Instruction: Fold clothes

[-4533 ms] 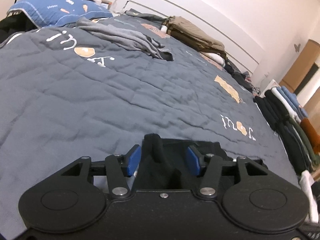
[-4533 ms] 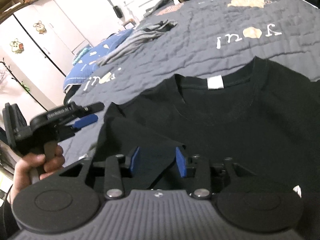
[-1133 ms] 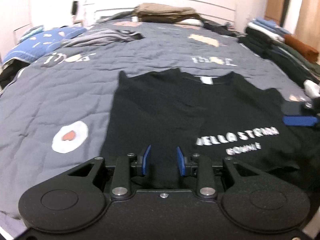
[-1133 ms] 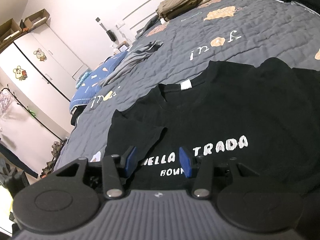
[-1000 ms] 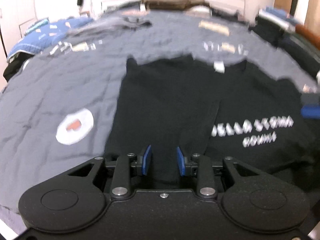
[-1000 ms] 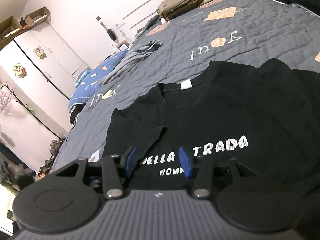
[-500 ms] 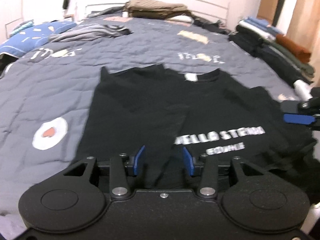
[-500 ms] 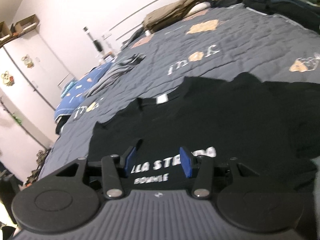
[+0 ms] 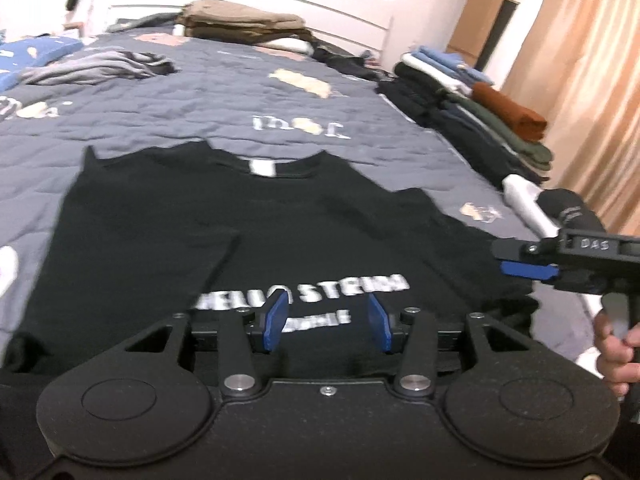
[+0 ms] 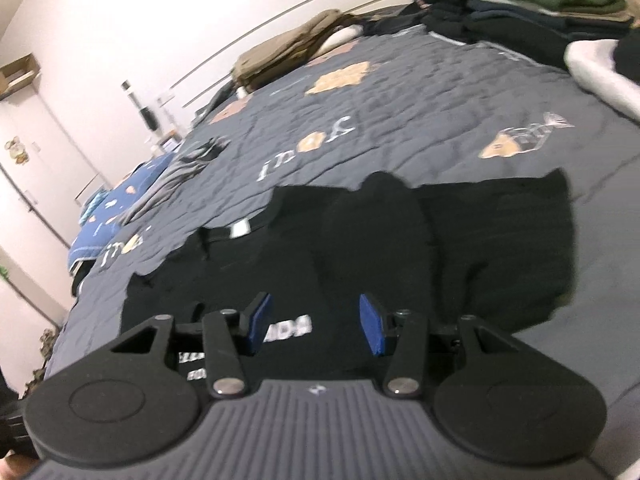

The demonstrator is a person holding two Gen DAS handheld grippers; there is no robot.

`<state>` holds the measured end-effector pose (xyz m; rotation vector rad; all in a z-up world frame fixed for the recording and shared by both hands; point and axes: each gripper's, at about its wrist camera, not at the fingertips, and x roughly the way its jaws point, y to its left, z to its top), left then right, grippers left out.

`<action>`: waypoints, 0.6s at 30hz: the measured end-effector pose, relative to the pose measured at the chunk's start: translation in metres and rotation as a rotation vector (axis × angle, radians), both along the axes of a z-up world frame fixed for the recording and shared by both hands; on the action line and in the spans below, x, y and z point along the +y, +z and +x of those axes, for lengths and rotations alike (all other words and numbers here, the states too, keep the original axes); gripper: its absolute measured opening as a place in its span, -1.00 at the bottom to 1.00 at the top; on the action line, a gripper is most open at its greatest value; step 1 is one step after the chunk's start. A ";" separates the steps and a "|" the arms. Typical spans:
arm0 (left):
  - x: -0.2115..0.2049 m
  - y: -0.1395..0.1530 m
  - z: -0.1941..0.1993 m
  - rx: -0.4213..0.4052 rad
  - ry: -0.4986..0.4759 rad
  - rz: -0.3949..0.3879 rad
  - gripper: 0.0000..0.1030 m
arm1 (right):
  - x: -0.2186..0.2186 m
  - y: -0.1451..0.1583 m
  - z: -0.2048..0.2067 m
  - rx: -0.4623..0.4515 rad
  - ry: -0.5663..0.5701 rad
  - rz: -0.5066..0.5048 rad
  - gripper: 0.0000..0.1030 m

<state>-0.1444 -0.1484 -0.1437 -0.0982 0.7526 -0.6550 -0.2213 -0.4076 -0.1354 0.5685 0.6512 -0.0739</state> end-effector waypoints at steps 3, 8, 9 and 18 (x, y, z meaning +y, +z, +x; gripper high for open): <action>-0.017 0.000 -0.004 0.002 -0.037 -0.017 -0.07 | -0.019 -0.005 -0.009 0.008 -0.048 -0.003 -0.07; -0.038 -0.001 -0.010 0.021 -0.095 -0.052 -0.04 | -0.051 -0.014 -0.024 0.022 -0.129 -0.008 -0.06; -0.042 -0.002 -0.012 0.019 -0.105 -0.051 -0.04 | -0.058 -0.016 -0.027 0.024 -0.145 -0.009 -0.05; -0.058 -0.007 -0.018 0.037 -0.140 -0.061 -0.04 | -0.107 -0.033 -0.049 0.065 -0.279 0.012 -0.03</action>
